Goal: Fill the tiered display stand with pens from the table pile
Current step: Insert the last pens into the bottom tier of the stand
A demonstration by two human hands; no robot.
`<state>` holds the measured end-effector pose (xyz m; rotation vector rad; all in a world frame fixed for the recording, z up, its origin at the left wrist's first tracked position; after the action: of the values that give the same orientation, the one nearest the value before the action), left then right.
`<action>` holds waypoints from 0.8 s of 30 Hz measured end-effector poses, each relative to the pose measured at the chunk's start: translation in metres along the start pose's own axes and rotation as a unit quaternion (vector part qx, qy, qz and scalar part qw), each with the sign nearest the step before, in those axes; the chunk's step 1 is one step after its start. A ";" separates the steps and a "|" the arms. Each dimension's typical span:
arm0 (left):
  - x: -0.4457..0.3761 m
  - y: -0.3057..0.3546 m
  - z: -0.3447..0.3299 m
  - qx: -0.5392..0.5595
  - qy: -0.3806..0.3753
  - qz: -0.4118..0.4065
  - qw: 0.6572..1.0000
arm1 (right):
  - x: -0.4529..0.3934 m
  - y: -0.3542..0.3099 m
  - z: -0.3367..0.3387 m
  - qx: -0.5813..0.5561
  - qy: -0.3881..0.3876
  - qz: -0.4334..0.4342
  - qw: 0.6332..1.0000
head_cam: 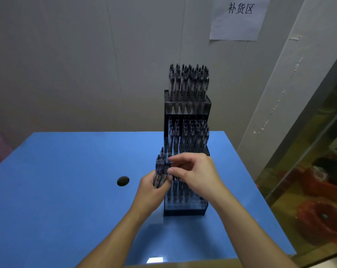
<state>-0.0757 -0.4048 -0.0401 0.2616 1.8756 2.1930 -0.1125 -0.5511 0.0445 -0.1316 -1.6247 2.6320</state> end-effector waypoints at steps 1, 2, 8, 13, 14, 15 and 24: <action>0.000 0.001 0.000 -0.001 -0.004 -0.002 1.000 | -0.001 0.001 -0.001 -0.009 -0.007 0.003 1.000; 0.000 0.002 0.000 -0.003 -0.006 -0.005 1.000 | -0.002 0.002 -0.002 -0.017 -0.012 0.004 1.000; 0.004 0.008 0.001 0.018 0.005 -0.022 1.000 | -0.004 0.009 -0.007 -0.034 -0.030 0.013 0.999; 0.003 0.007 0.005 0.025 0.003 -0.036 0.999 | -0.003 0.015 -0.008 -0.060 -0.023 0.012 0.998; 0.002 0.007 0.005 0.023 0.003 -0.037 0.999 | -0.003 0.015 -0.008 -0.065 -0.028 0.015 0.997; 0.002 0.006 0.005 0.021 0.003 -0.038 0.999 | -0.003 0.015 -0.008 -0.070 -0.034 0.019 0.997; -0.003 0.003 0.015 0.031 -0.018 -0.031 0.999 | -0.007 0.015 -0.015 -0.091 -0.024 0.019 0.995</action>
<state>-0.0690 -0.3921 -0.0347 0.2484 1.9083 2.0794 -0.1036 -0.5450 0.0243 -0.1076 -1.8961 2.5286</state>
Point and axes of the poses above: each hand's wrist, its own x-axis away from the middle knuckle, its own z-axis out of the back of the hand, y = z × x, the point moved 1 cm from there along -x, towards the middle knuckle, and after that the axes turned 4 degrees about -y, right-handed, at the moved point
